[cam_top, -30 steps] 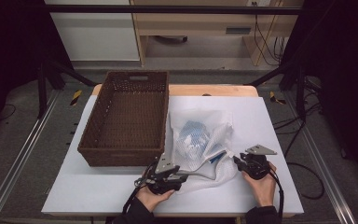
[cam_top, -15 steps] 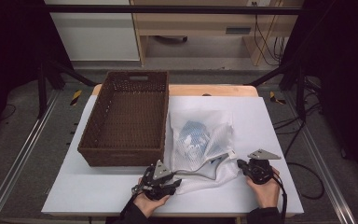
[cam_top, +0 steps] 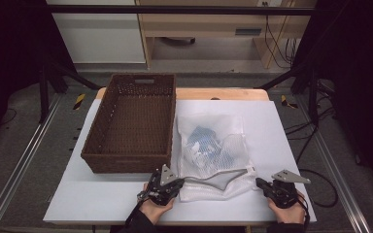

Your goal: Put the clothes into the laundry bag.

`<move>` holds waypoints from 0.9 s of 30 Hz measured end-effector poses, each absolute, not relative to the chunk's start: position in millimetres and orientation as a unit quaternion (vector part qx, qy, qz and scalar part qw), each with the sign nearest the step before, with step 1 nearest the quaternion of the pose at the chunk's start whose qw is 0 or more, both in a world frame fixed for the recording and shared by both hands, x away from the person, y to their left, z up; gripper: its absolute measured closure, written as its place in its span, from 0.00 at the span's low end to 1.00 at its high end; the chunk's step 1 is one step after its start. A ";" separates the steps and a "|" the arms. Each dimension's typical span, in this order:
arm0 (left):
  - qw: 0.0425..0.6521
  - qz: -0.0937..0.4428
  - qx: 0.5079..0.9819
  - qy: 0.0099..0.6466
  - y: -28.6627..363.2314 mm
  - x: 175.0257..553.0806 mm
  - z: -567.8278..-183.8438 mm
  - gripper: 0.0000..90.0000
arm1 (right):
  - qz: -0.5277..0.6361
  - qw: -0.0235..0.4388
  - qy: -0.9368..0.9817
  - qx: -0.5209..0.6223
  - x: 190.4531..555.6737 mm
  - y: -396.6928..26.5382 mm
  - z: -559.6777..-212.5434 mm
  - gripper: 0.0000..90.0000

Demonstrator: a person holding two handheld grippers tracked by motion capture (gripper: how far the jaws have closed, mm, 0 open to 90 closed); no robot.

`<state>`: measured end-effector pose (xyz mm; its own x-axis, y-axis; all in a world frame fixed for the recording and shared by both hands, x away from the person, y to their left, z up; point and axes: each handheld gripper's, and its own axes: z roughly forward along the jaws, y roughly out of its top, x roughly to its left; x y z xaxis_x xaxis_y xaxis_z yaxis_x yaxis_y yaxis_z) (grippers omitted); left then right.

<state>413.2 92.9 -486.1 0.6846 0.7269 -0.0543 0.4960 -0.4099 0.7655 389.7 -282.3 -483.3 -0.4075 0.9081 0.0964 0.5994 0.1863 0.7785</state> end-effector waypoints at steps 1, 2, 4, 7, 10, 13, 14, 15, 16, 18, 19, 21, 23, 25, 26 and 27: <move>0.397 0.146 0.828 0.368 92.8 413.2 -486.1 0.96 | 0.388 0.195 0.744 0.508 386.4 -284.0 -484.5 0.99; 0.397 0.147 0.829 0.366 92.9 413.4 -486.0 0.96 | 0.386 0.193 0.743 0.511 384.3 -284.2 -485.9 0.98; 0.398 0.148 0.828 0.366 93.3 413.3 -486.1 0.95 | 0.384 0.199 0.745 0.508 383.2 -283.6 -486.5 0.91; 0.402 0.149 0.825 0.368 94.2 413.4 -486.1 0.89 | 0.397 0.227 0.736 0.499 382.4 -280.7 -480.5 0.71; 0.409 0.145 0.822 0.369 94.8 413.4 -483.8 0.84 | 0.423 0.236 0.729 0.484 382.1 -273.0 -470.4 0.67; 0.423 0.145 0.820 0.357 92.4 410.2 -475.0 0.79 | 0.438 0.231 0.736 0.462 385.0 -260.0 -462.0 0.66; 0.429 0.143 0.821 0.350 90.6 409.1 -471.5 0.77 | 0.443 0.227 0.738 0.457 386.6 -254.4 -460.2 0.67; 0.429 0.144 0.822 0.345 88.3 408.0 -468.5 0.74 | 0.448 0.218 0.741 0.450 388.4 -248.5 -459.5 0.68; 0.431 0.145 0.822 0.342 86.5 407.0 -466.8 0.72 | 0.451 0.208 0.746 0.444 390.0 -241.8 -459.6 0.70; 0.429 0.147 0.824 0.341 84.6 406.2 -467.5 0.69 | 0.452 0.197 0.758 0.428 392.6 -227.1 -461.8 0.70; 0.427 0.145 0.825 0.341 84.5 406.5 -468.9 0.68 | 0.450 0.197 0.760 0.425 393.8 -223.2 -462.1 0.70; 0.426 0.144 0.824 0.344 85.4 408.2 -471.2 0.69 | 0.455 0.201 0.759 0.420 397.0 -216.3 -460.0 0.69; 0.424 0.146 0.823 0.348 85.3 410.5 -471.9 0.72 | 0.466 0.210 0.751 0.418 402.0 -213.9 -453.2 0.71; 0.412 0.154 0.825 0.354 85.4 413.2 -474.1 0.74 | 0.479 0.219 0.740 0.418 408.0 -210.7 -446.3 0.77; 0.409 0.151 0.827 0.356 86.0 414.5 -475.1 0.76 | 0.474 0.222 0.741 0.420 412.5 -208.2 -445.9 0.80; 0.406 0.149 0.828 0.357 86.9 416.2 -477.1 0.77 | 0.469 0.222 0.743 0.423 415.2 -206.5 -447.4 0.82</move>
<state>416.2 86.9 -477.1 0.7009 0.7119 -0.0428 0.4700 -0.4159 0.7785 415.2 -206.5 -447.4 -0.5432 0.8370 0.0665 0.4207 0.2027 0.8843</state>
